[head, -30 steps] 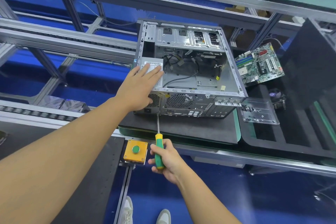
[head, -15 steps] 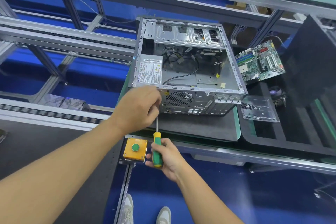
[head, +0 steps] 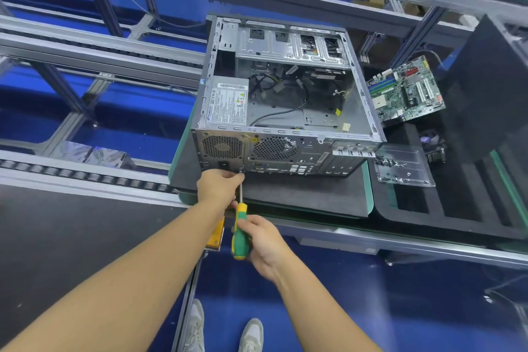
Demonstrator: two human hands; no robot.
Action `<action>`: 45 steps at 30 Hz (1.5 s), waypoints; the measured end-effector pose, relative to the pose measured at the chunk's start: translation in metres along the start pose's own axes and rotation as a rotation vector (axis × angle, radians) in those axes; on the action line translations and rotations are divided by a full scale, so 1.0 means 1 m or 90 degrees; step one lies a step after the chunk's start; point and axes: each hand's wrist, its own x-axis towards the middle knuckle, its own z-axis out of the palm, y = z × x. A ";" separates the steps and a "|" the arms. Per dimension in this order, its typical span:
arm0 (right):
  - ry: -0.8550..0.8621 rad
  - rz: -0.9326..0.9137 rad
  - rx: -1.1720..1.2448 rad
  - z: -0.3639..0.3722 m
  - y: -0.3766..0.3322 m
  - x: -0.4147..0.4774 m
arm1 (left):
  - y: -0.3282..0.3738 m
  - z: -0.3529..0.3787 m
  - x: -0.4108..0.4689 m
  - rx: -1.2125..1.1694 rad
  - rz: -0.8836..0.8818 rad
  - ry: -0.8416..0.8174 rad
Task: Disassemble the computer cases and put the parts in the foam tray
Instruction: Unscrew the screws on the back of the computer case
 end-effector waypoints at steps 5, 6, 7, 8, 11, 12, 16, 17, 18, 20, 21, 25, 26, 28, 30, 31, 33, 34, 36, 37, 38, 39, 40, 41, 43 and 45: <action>0.008 -0.018 0.012 -0.004 0.000 0.003 | 0.000 0.015 0.005 -0.019 -0.001 0.066; 0.011 -0.020 0.003 -0.004 0.000 0.004 | -0.001 0.016 0.006 -0.027 -0.010 0.077; 0.015 -0.019 -0.001 -0.003 -0.001 0.004 | -0.001 0.017 0.007 -0.031 -0.015 0.084; 0.018 -0.014 0.002 -0.001 -0.001 0.004 | -0.001 0.018 0.009 -0.028 -0.017 0.089; 0.012 0.029 0.042 0.003 -0.003 0.004 | -0.001 0.019 0.013 -0.012 -0.025 0.100; 0.007 0.034 0.042 0.003 -0.004 0.004 | -0.002 0.020 0.014 -0.007 -0.024 0.103; -0.034 -0.010 -0.056 -0.001 -0.002 0.004 | -0.003 0.021 0.016 0.022 -0.022 0.105; -0.034 -0.017 -0.070 -0.002 -0.002 0.004 | -0.003 0.021 0.016 0.021 -0.026 0.103; -0.030 -0.020 -0.068 -0.003 -0.001 0.005 | -0.003 0.022 0.017 0.018 -0.029 0.099; -0.028 -0.020 -0.034 -0.004 -0.002 0.004 | -0.002 0.022 0.017 0.015 -0.034 0.097; -0.032 -0.020 -0.020 -0.004 -0.002 0.004 | -0.002 0.023 0.017 0.018 -0.035 0.096; -0.052 -0.020 -0.028 -0.006 -0.003 0.001 | -0.001 0.022 0.019 0.074 -0.031 0.103; -0.051 -0.019 -0.039 -0.006 -0.003 0.000 | -0.001 0.023 0.019 0.088 -0.029 0.100; -0.048 -0.017 -0.060 -0.010 -0.002 -0.002 | 0.000 0.022 0.017 0.117 -0.022 0.083; -0.049 -0.020 -0.074 -0.018 -0.002 -0.006 | 0.001 0.021 0.012 0.137 -0.015 0.052; -0.051 -0.024 -0.081 -0.024 -0.001 -0.009 | 0.001 0.020 0.011 0.133 -0.014 0.037; -0.053 -0.042 -0.090 -0.037 -0.003 -0.014 | 0.002 0.018 0.008 0.121 -0.016 0.016; -0.051 -0.059 -0.090 -0.044 -0.005 -0.018 | 0.003 0.018 0.005 0.127 -0.006 0.005; -0.043 -0.099 -0.071 -0.059 -0.013 -0.025 | 0.009 0.021 -0.005 0.138 0.035 -0.049; -0.037 -0.121 -0.053 -0.067 -0.019 -0.030 | 0.014 0.025 -0.013 0.138 0.061 -0.094; -0.029 -0.142 -0.032 -0.075 -0.025 -0.034 | 0.019 0.031 -0.022 0.136 0.083 -0.149; -0.018 -0.163 -0.011 -0.084 -0.032 -0.039 | 0.025 0.037 -0.031 0.135 0.097 -0.215; -0.004 -0.183 0.012 -0.094 -0.040 -0.045 | 0.032 0.046 -0.041 0.134 0.102 -0.291; 0.012 -0.201 0.035 -0.106 -0.047 -0.051 | 0.039 0.055 -0.052 0.138 0.098 -0.372; 0.054 -0.230 0.077 -0.131 -0.059 -0.065 | 0.052 0.078 -0.074 0.154 0.088 -0.512; 0.115 -0.248 0.097 -0.158 -0.065 -0.080 | 0.062 0.107 -0.096 0.132 0.087 -0.575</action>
